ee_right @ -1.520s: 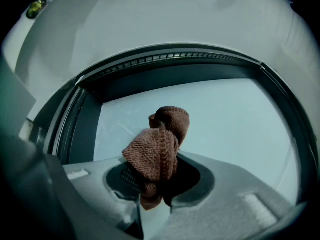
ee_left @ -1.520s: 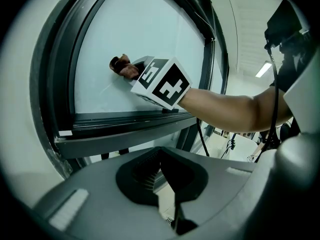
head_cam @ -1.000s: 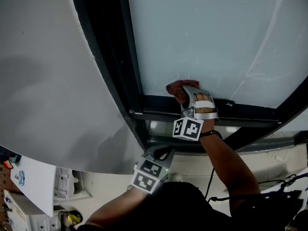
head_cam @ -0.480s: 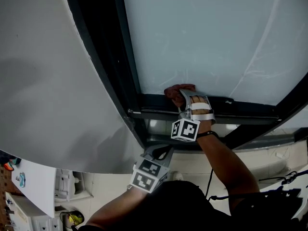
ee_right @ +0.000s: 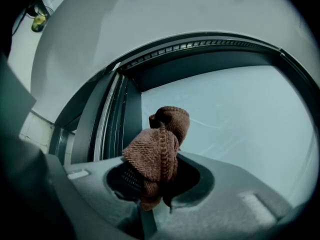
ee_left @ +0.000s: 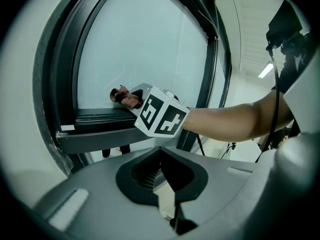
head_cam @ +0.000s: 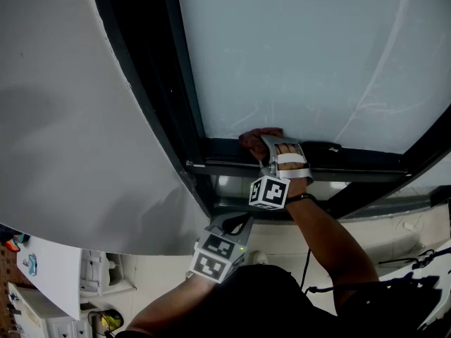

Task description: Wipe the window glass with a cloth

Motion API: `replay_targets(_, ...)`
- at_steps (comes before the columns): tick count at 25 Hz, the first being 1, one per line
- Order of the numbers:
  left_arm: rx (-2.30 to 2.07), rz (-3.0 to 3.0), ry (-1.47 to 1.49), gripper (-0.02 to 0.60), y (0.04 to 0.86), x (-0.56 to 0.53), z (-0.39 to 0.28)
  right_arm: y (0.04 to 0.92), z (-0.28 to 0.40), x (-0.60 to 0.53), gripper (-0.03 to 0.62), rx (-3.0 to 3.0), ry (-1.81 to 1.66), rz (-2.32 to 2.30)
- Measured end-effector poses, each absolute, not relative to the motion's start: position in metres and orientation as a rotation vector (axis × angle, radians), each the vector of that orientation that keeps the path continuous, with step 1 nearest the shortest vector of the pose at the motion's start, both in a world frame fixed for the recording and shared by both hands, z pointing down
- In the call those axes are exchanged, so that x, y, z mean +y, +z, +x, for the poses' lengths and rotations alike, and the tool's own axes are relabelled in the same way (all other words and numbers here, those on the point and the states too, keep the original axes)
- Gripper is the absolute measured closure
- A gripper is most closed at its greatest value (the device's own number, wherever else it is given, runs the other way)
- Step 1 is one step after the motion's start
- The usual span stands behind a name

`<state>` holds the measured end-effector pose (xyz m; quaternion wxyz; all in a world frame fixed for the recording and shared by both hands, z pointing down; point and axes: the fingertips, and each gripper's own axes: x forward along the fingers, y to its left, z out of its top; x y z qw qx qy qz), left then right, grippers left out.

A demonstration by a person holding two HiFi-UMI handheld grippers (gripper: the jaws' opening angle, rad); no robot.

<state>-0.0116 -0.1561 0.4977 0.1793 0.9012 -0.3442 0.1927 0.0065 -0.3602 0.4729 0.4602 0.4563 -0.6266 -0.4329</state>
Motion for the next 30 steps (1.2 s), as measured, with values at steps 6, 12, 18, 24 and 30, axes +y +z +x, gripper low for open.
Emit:
replay_targets(6, -0.977, 2.547, 0.552, 0.564, 0.497, -0.155, -0.013, 0.475, 0.006, -0.360, 0.511, -1.533, -1.077, 1.123)
replay_targets(12, -0.977, 2.550, 0.536, 0.563, 0.494, -0.153, -0.012, 0.473, 0.007, -0.359, 0.511, -1.519, -1.083, 1.113)
replay_targets(18, -0.958, 2.560, 0.535, 0.565, 0.492, -0.150, -0.006, 0.463, 0.003, -0.352, 0.508, -1.661, -0.908, 0.943)
replay_targets(24, -0.945, 2.583, 0.544, 0.564, 0.490, -0.152, 0.003, 0.381, 0.004, -0.325, 0.508, -1.672, -1.082, 0.972)
replay_targets(30, -0.934, 2.609, 0.532, 0.565, 0.484, -0.155, 0.012, 0.278, 0.031, -0.316, 0.508, -1.556, -1.266, 1.163)
